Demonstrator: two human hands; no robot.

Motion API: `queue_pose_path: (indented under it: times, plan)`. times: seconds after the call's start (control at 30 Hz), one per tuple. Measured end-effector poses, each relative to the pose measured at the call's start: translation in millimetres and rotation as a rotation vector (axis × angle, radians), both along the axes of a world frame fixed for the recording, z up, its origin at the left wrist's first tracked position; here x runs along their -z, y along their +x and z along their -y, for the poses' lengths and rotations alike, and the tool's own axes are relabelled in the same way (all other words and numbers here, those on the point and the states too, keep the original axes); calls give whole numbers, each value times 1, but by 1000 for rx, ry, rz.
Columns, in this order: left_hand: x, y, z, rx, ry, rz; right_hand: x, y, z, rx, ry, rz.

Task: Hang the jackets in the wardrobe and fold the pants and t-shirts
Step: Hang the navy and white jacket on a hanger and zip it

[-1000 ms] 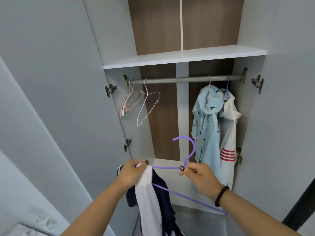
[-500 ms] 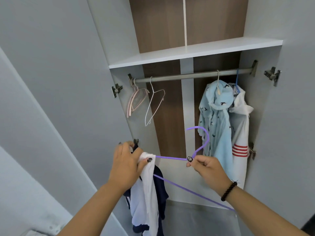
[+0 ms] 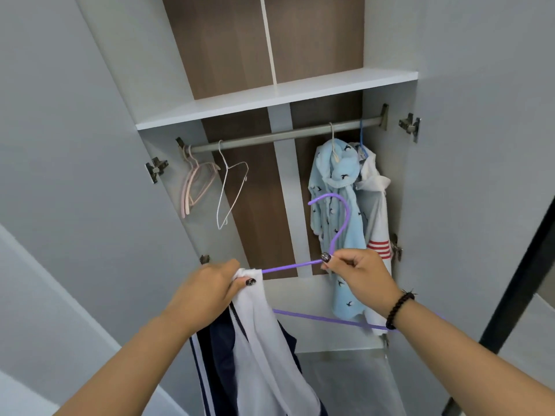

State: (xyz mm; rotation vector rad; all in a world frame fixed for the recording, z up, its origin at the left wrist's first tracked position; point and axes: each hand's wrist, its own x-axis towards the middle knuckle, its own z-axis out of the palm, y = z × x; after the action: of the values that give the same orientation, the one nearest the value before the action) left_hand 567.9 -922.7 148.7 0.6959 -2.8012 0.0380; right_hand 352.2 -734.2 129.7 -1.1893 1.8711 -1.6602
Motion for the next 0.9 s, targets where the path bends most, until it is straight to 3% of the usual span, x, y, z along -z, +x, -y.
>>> queue_pose_path:
  times: [0.17,0.33,0.5,0.6,0.63,0.8,0.9]
  plan:
    - [-4,-32,-31,85,65,25,0,3,-10,29,2,15]
    - [1,-46,-39,67,76,-197,0,1,-20,60,-19,-32]
    - [-3,-54,-35,98,206,-352,-10,-6,-27,147,-101,-336]
    - [-14,-52,-30,78,292,-467,-17,-22,-37,442,-324,-682]
    - [-18,-50,-28,54,322,-523,-19,-30,-41,567,-387,-711]
    - [-42,-42,-17,-35,421,-746,-19,-56,-49,929,-622,-399]
    - [-53,-43,-18,-45,423,-783,-6,-46,-28,826,-632,-159]
